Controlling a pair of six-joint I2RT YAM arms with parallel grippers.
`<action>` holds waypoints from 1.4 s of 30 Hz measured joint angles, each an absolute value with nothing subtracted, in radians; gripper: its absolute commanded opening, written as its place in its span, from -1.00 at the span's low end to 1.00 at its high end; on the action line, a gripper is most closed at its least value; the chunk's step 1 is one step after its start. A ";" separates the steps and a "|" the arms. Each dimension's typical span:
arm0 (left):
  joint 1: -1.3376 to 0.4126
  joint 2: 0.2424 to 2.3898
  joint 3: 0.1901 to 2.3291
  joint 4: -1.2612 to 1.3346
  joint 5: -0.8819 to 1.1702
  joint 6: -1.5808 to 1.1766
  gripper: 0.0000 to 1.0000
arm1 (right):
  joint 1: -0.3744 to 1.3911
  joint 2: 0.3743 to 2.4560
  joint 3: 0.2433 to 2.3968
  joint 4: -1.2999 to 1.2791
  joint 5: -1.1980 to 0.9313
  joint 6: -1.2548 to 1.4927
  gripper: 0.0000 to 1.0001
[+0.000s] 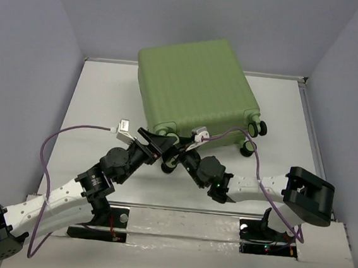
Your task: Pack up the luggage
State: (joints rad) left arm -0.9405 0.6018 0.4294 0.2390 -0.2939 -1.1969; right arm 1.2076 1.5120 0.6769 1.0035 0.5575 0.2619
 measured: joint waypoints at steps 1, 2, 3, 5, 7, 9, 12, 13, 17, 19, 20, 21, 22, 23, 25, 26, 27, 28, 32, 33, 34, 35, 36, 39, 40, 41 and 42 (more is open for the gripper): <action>-0.941 0.596 0.426 0.238 -0.294 -1.196 0.98 | 1.207 1.512 0.675 1.005 0.557 0.263 -0.73; -0.941 0.588 0.425 0.233 -0.292 -1.194 0.98 | 1.207 1.511 0.671 1.009 0.555 0.266 -0.75; -0.941 0.582 0.425 0.225 -0.292 -1.190 0.98 | 1.206 1.509 0.666 1.010 0.552 0.269 -0.78; -0.947 0.553 0.425 0.194 -0.291 -1.173 0.95 | 1.200 1.497 0.652 1.009 0.542 0.277 -0.82; -0.952 0.514 0.425 0.160 -0.302 -1.162 0.87 | 1.192 1.471 0.632 0.992 0.526 0.288 -0.83; -0.956 0.432 0.427 0.092 -0.332 -1.150 0.63 | 1.177 1.425 0.609 0.955 0.500 0.303 -0.83; -0.956 0.301 0.427 -0.026 -0.387 -1.137 0.42 | 1.159 1.364 0.591 0.889 0.474 0.315 -0.83; -0.955 0.262 0.426 -0.054 -0.405 -1.131 0.40 | 1.153 1.345 0.588 0.867 0.467 0.318 -0.83; -0.955 0.235 0.376 -0.065 -0.414 -1.103 0.31 | 1.145 1.320 0.588 0.820 0.451 0.323 -0.83; -0.955 0.304 0.333 -0.064 -0.394 -1.071 0.28 | 1.145 1.319 0.588 0.809 0.445 0.327 -0.83; -0.956 0.366 0.324 -0.062 -0.385 -1.047 0.28 | 1.145 1.317 0.588 0.806 0.444 0.329 -0.84; -0.956 0.419 0.324 -0.057 -0.383 -1.034 0.28 | 1.145 1.315 0.588 0.801 0.443 0.329 -0.84; -0.956 0.486 0.324 -0.044 -0.383 -1.008 0.28 | 1.145 1.311 0.588 0.795 0.443 0.329 -0.84; -0.956 0.539 0.324 -0.028 -0.385 -0.983 0.28 | 1.144 1.304 0.588 0.785 0.442 0.329 -0.84; -0.956 0.607 0.324 -0.009 -0.392 -0.945 0.28 | 1.140 1.293 0.588 0.766 0.439 0.329 -0.84; -0.956 0.641 0.324 0.011 -0.404 -0.920 0.28 | 1.139 1.285 0.588 0.754 0.438 0.329 -0.84; -0.956 0.651 0.324 0.022 -0.408 -0.910 0.28 | 1.139 1.283 0.588 0.749 0.438 0.329 -0.84; -0.956 0.666 0.324 0.045 -0.415 -0.892 0.28 | 1.139 1.279 0.588 0.744 0.439 0.329 -0.84; -0.956 0.720 0.327 0.152 -0.443 -0.821 0.16 | 1.138 1.268 0.586 0.730 0.439 0.329 -0.85; -0.956 0.738 0.329 0.173 -0.449 -0.803 0.12 | 1.138 1.267 0.585 0.729 0.439 0.329 -0.85; -0.955 0.755 0.332 0.188 -0.450 -0.789 0.06 | 1.138 1.267 0.584 0.728 0.439 0.329 -0.85; -0.956 0.777 0.338 0.202 -0.450 -0.773 -0.01 | 1.138 1.267 0.584 0.728 0.439 0.329 -0.85; -0.956 0.794 0.343 0.210 -0.449 -0.762 -0.02 | 1.138 1.267 0.584 0.728 0.439 0.329 -0.85; -0.956 0.834 0.356 0.232 -0.449 -0.735 -0.13 | 1.138 1.267 0.584 0.727 0.439 0.329 -0.85; -0.956 0.840 0.358 0.237 -0.450 -0.727 -0.16 | 1.138 1.267 0.584 0.727 0.439 0.329 -0.85; -0.956 0.843 0.358 0.242 -0.449 -0.720 -0.21 | 1.138 1.267 0.584 0.726 0.439 0.329 -0.85; -0.957 0.845 0.360 0.244 -0.450 -0.717 -0.23 | 1.138 1.267 0.584 0.726 0.439 0.329 -0.85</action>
